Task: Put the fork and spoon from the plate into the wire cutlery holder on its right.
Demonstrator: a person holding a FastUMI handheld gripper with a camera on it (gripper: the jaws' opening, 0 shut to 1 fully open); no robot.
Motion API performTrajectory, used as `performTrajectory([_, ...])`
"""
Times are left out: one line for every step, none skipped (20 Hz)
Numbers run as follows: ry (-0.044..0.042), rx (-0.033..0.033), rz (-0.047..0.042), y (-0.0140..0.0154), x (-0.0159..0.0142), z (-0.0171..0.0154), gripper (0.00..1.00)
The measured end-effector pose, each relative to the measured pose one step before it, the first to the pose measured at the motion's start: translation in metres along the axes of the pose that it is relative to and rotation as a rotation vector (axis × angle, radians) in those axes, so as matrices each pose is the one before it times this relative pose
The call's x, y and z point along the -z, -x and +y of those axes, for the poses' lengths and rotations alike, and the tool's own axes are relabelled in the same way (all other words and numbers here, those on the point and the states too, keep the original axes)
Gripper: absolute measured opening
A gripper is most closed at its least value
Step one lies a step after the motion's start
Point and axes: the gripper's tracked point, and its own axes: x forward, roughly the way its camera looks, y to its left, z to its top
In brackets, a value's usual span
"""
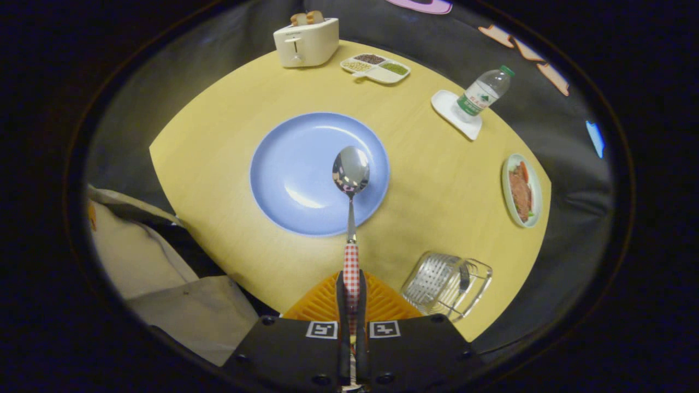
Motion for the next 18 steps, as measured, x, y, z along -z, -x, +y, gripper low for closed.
performTrajectory([0.00909,0.01369,0.01915,0.00997,0.01077,-0.01159,0.07])
performTrajectory([0.00092,0.01165,0.01738,0.00979,0.00889,-0.01126,0.07])
performTrajectory([-0.00616,0.01258,0.01621,0.00885,0.00863,-0.01153,0.07])
performTrajectory([-0.00883,0.01105,0.01952,0.00716,0.00948,-0.01186,0.07])
performTrajectory([-0.01015,0.01165,0.01327,0.00695,0.00861,-0.01294,0.07])
performTrajectory([-0.00662,0.00761,0.02140,0.00575,0.01047,-0.01036,0.07])
performTrajectory([-0.00080,0.01035,0.02224,0.00305,0.00912,-0.01049,0.07])
performTrajectory([0.00443,0.00921,0.02500,0.00249,0.00996,-0.01029,0.07])
performTrajectory([0.00715,0.00588,0.03173,0.00029,0.00899,-0.00872,0.07])
performTrajectory([0.00851,0.00471,0.02450,-0.00216,0.00732,-0.00709,0.07])
performTrajectory([0.00910,-0.00002,0.02818,-0.00306,0.00761,-0.00478,0.07])
performTrajectory([0.01058,-0.00236,0.02602,-0.00430,0.00416,-0.00365,0.07])
performTrajectory([0.00995,-0.00045,0.01853,-0.00540,0.00175,-0.00323,0.07])
performTrajectory([0.01379,-0.00579,0.02397,-0.00611,0.00192,-0.00113,0.07])
performTrajectory([0.01753,-0.00462,0.02397,-0.00525,0.00167,-0.00019,0.07])
performTrajectory([0.02046,-0.00325,0.02749,-0.00519,0.00321,-0.00017,0.07])
performTrajectory([0.01704,0.00191,0.02167,-0.00385,0.00181,-0.00221,0.07])
performTrajectory([0.01089,-0.00212,0.01131,-0.00405,-0.00043,-0.00096,0.07])
